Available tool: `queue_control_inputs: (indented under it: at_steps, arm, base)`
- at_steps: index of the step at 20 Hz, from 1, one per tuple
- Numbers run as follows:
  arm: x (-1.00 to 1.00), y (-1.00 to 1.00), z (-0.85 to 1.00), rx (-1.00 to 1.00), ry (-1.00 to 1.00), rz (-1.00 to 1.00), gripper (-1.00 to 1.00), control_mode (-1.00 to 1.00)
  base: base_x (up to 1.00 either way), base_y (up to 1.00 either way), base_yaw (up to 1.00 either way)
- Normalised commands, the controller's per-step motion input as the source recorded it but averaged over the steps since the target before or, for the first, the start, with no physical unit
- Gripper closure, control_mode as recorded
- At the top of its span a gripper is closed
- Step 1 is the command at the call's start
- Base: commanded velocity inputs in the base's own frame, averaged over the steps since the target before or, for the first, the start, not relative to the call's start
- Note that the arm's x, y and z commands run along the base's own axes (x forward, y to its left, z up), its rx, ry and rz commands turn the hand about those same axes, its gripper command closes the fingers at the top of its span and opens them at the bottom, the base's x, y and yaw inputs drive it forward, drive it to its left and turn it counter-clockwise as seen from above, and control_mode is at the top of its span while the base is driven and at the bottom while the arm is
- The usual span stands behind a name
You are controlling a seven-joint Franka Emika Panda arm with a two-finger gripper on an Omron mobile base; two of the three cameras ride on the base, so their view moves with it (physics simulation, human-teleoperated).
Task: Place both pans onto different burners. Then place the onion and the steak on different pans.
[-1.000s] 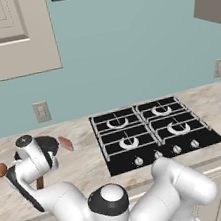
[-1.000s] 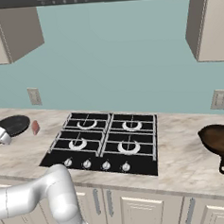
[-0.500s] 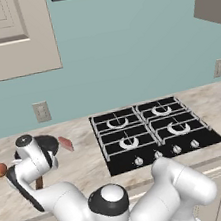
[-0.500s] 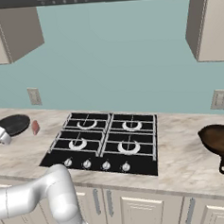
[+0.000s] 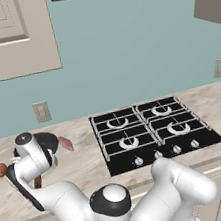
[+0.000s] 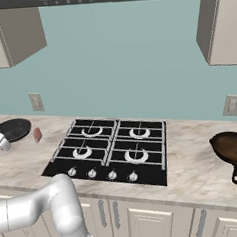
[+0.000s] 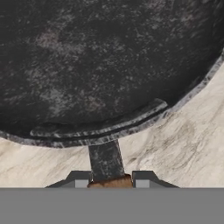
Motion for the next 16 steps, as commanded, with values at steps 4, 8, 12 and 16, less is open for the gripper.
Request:
queue_control_inputs:
  at_steps: [4,8,12,16]
  arm:
    - [-0.1,0.0,0.17,0.0,0.0,0.0,1.0,-1.0]
    - [-0.13,-0.02,0.19,0.0,0.0,0.0,1.0,-1.0]
    - [-0.13,-0.1,0.23,0.0,0.0,0.0,1.0,-1.0]
    - [-0.13,-0.12,0.26,0.0,-0.02,0.0,1.0,-1.0]
  base:
    - [0.0,0.0,0.0]
    - [0.0,0.0,0.0]
    - [0.0,0.0,0.0]
    - [0.0,0.0,0.0]
